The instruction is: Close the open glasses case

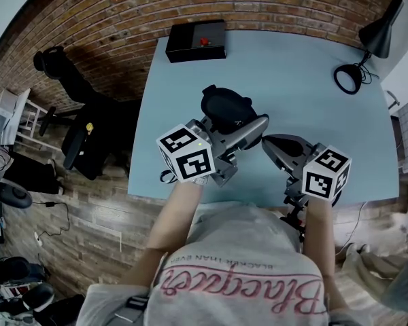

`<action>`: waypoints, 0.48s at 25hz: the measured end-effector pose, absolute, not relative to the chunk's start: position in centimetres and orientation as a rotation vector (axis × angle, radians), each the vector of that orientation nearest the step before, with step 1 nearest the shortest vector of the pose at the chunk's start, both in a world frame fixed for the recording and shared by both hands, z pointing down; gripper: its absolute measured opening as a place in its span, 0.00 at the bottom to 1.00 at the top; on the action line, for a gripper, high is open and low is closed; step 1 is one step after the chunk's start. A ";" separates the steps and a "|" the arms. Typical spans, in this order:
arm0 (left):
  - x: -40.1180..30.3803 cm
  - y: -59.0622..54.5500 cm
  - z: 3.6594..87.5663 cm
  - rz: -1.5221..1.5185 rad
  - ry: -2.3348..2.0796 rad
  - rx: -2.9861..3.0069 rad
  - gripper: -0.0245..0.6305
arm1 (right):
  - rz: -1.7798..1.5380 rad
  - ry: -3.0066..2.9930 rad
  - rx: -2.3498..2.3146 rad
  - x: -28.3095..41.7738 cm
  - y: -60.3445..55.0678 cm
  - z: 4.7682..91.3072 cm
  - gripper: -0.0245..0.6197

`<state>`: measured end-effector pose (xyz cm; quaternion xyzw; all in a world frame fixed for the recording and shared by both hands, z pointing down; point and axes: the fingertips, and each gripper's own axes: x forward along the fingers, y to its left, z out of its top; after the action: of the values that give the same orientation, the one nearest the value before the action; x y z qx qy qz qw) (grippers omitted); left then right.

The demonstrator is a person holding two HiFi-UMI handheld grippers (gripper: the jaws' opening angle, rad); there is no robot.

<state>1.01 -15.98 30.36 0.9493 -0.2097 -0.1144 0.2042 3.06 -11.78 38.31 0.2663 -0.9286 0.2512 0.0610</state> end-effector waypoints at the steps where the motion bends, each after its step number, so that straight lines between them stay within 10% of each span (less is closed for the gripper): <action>1: 0.8 -16.2 30.5 -0.339 -0.576 2.616 0.44 | 0.773 -2.821 0.804 3.1 -11.8 38.2 0.07; 12: 1.0 -16.2 31.6 -0.336 -0.440 2.477 0.47 | 0.902 -2.969 1.002 5.9 -13.4 35.5 0.07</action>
<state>1.03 -16.16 31.59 0.9318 -0.1654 -0.1264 0.2972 5.89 -13.44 35.55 0.3068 -0.9089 0.2762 -0.0598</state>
